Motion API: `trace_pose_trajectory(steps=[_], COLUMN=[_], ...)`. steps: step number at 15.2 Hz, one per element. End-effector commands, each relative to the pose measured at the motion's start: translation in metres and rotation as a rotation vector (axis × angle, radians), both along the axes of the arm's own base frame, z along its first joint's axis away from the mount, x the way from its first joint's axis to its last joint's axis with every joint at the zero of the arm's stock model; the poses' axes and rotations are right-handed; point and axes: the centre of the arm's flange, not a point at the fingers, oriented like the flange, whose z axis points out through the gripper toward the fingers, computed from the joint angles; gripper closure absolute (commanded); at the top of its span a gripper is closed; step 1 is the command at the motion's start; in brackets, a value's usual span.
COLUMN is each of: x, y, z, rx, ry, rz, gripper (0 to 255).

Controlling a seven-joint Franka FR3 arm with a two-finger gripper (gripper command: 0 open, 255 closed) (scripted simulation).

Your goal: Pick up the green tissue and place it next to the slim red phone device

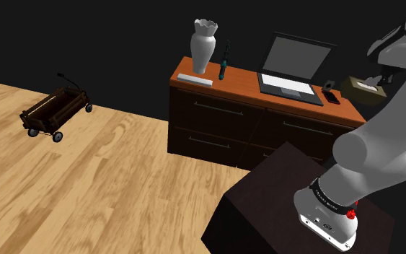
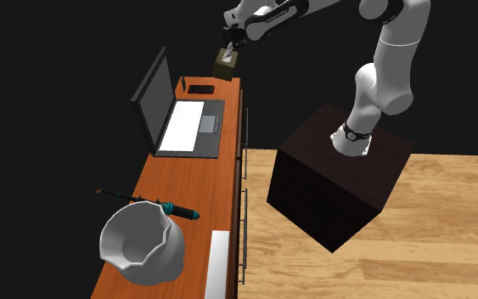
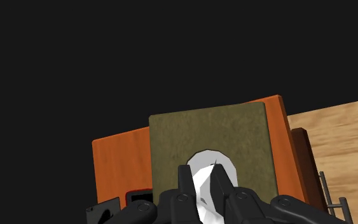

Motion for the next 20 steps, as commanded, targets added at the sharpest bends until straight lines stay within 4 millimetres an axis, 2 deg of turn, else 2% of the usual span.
trace_pose_trajectory(steps=[1, 15, 20], x=[0.000, 0.000, 0.000], y=[-0.001, -0.001, -0.001], z=[-0.011, -0.086, -0.086], rx=[-0.001, -0.001, -0.001], ry=[0.000, 0.000, 0.000], rz=[0.000, 0.000, 0.000], gripper=[255, 255, 255])
